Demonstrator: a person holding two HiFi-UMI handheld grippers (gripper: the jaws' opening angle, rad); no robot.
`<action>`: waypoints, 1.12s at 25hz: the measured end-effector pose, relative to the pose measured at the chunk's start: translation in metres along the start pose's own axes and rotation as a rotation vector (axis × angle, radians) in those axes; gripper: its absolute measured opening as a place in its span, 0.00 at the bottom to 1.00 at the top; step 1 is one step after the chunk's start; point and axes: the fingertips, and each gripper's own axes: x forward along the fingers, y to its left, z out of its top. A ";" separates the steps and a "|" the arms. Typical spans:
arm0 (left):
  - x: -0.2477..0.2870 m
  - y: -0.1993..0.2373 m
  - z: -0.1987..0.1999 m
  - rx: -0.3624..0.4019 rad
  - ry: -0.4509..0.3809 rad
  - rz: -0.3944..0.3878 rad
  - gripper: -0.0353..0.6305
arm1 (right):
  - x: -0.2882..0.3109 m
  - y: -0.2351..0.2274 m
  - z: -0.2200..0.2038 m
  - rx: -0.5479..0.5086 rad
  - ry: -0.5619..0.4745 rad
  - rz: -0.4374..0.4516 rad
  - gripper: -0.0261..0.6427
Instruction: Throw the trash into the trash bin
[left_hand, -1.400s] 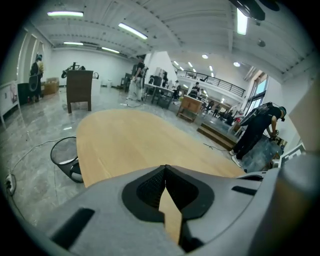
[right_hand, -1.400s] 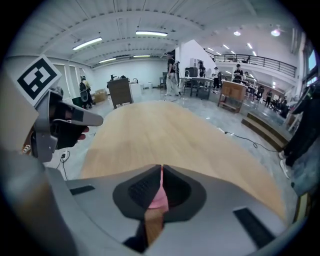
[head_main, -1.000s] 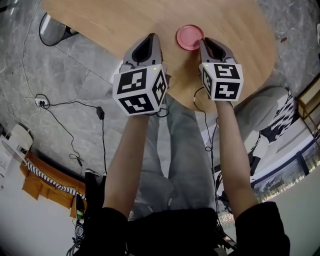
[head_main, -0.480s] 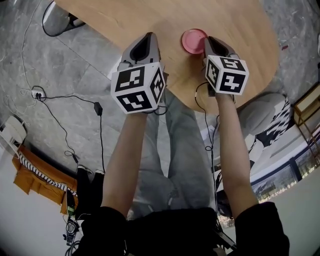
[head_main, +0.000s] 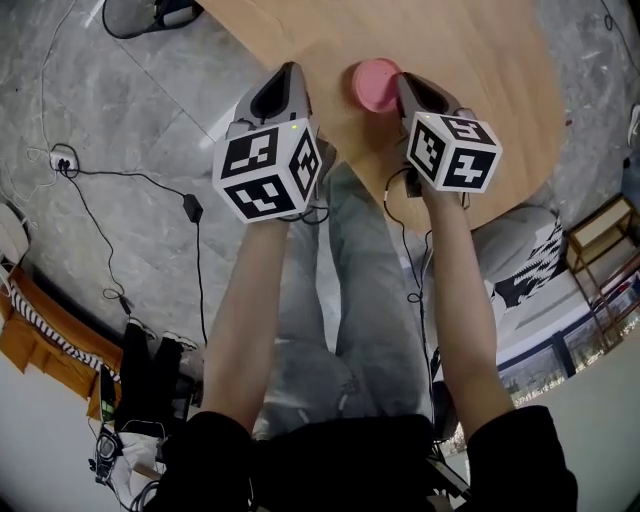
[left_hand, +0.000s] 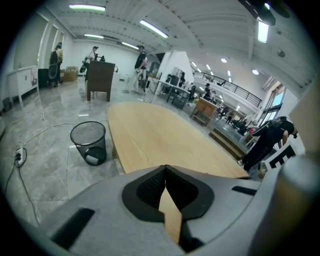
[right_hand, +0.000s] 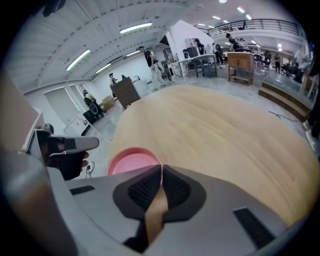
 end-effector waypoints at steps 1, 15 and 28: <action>-0.003 0.010 0.002 -0.013 -0.009 0.014 0.06 | 0.005 0.011 0.004 -0.019 0.003 0.015 0.06; -0.061 0.163 0.057 -0.129 -0.120 0.173 0.06 | 0.091 0.173 0.072 -0.167 0.003 0.167 0.06; -0.092 0.303 0.138 -0.138 -0.236 0.282 0.06 | 0.179 0.315 0.164 -0.329 -0.053 0.245 0.06</action>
